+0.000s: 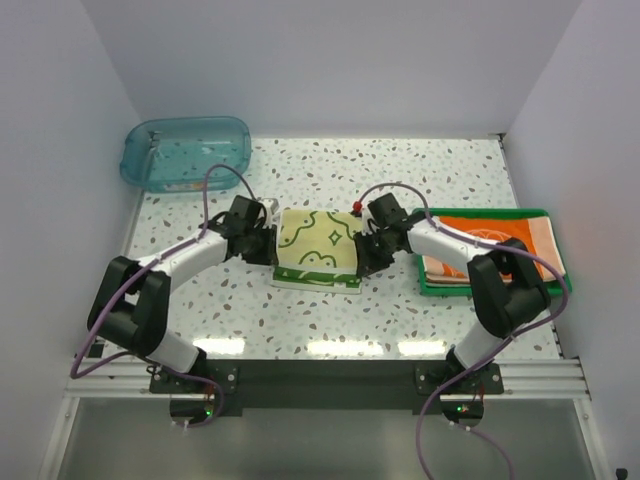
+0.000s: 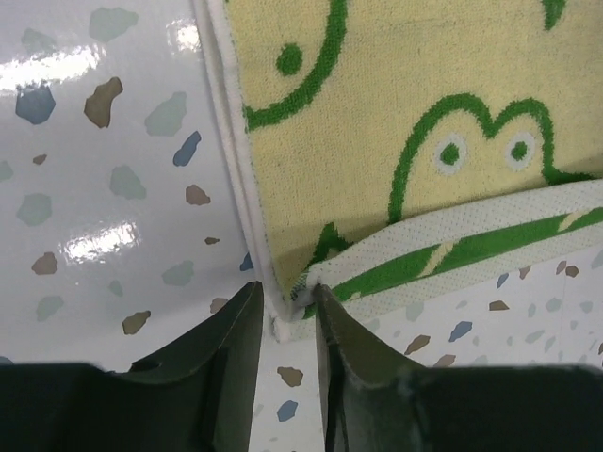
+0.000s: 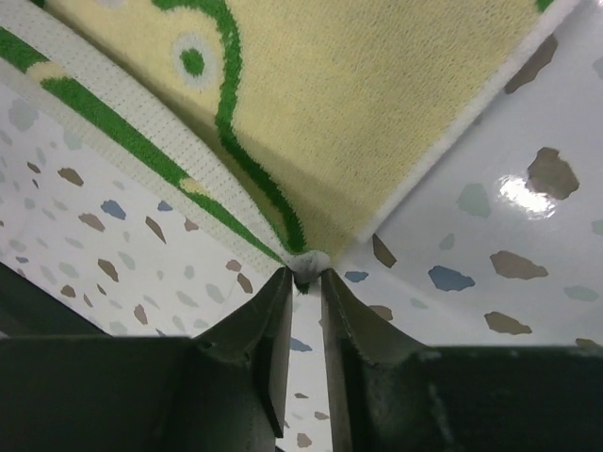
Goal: Fold and stack the towels
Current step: Fold the towel
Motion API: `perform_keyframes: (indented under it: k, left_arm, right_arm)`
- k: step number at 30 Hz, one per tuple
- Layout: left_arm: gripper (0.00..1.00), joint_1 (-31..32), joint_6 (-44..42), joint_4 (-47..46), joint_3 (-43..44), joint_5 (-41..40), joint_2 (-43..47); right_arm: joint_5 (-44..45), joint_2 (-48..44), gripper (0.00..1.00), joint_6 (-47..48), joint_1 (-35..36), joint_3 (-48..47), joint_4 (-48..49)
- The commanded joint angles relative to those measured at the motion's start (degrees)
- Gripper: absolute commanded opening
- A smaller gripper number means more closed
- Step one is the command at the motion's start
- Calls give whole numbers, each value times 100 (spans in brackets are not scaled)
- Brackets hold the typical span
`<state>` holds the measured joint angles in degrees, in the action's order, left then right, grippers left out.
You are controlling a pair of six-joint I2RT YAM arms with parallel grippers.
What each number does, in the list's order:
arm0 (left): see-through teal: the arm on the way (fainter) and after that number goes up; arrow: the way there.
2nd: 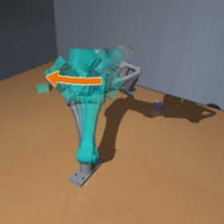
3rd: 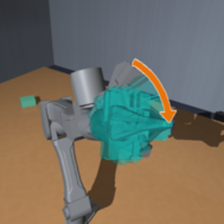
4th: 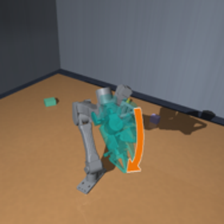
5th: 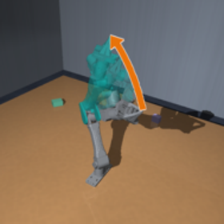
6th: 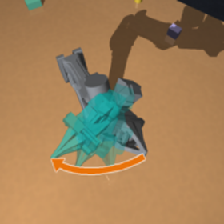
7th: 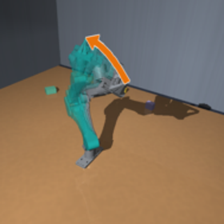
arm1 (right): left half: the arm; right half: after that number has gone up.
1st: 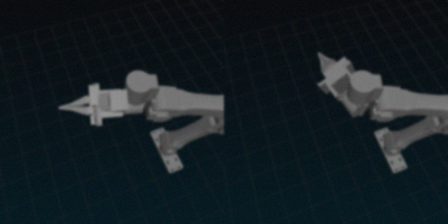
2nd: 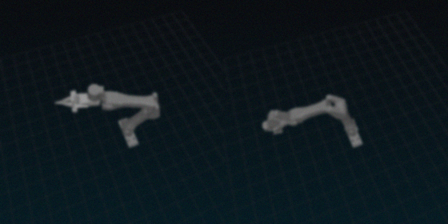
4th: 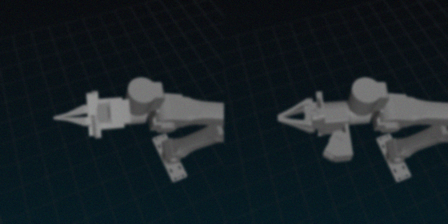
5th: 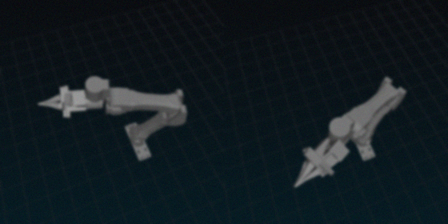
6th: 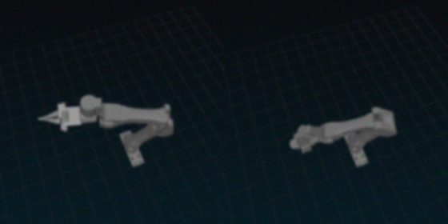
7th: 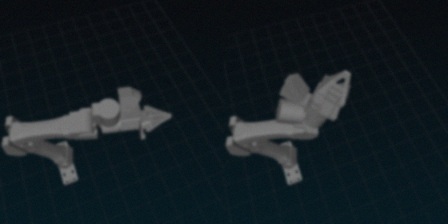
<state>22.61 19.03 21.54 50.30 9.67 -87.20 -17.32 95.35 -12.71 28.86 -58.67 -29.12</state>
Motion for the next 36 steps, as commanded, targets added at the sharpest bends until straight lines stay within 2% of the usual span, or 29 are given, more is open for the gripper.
perform_keyframes:
  k: [1, 3, 5, 8, 12, 16, 17, 20, 22, 23, 30, 36]
  left_arm:
    - [35, -29, 110, 262, -117, -80, 299]
    - [46, -20, 189, 324, -222, -1, 563]
    - [65, -11, 268, 412, -328, 96, 923]
    - [77, -11, 409, 456, -539, 149, 1415]
    - [78, -11, 505, 448, -540, 105, 1636]
    - [68, 94, 514, 334, -285, 123, 1330]
    - [62, 138, 506, 307, -215, 114, 1241]
    - [52, 340, 506, 228, 171, -26, 828]
    - [49, 472, 471, 175, 295, -193, 487]
    - [43, 498, 453, 149, 392, -211, 363]
    - [33, 639, 584, 184, 217, -448, -341]
    - [31, 639, 971, 236, -652, -247, 70]
  right_arm:
    - [-104, -191, 24, 163, 181, 67, -321]
    - [-166, -341, 27, 225, 400, 136, -409]
    - [-175, -595, 30, 234, 610, 224, -550]
    - [-316, -964, 35, 251, 743, 391, -743]
    - [-149, -1378, 37, 357, 752, 410, -893]
    - [246, -1353, 37, 130, 752, 225, -701]
    - [282, -1292, 35, 24, 752, 181, -630]
    - [431, -993, 33, -407, 752, 84, -288]
    - [554, -799, 30, -636, 752, 119, -6]
    - [563, -747, 30, -688, 752, 137, 81]
    - [475, -237, 29, -847, 752, 435, 443]
    - [475, -394, 29, -865, 752, 927, 346]
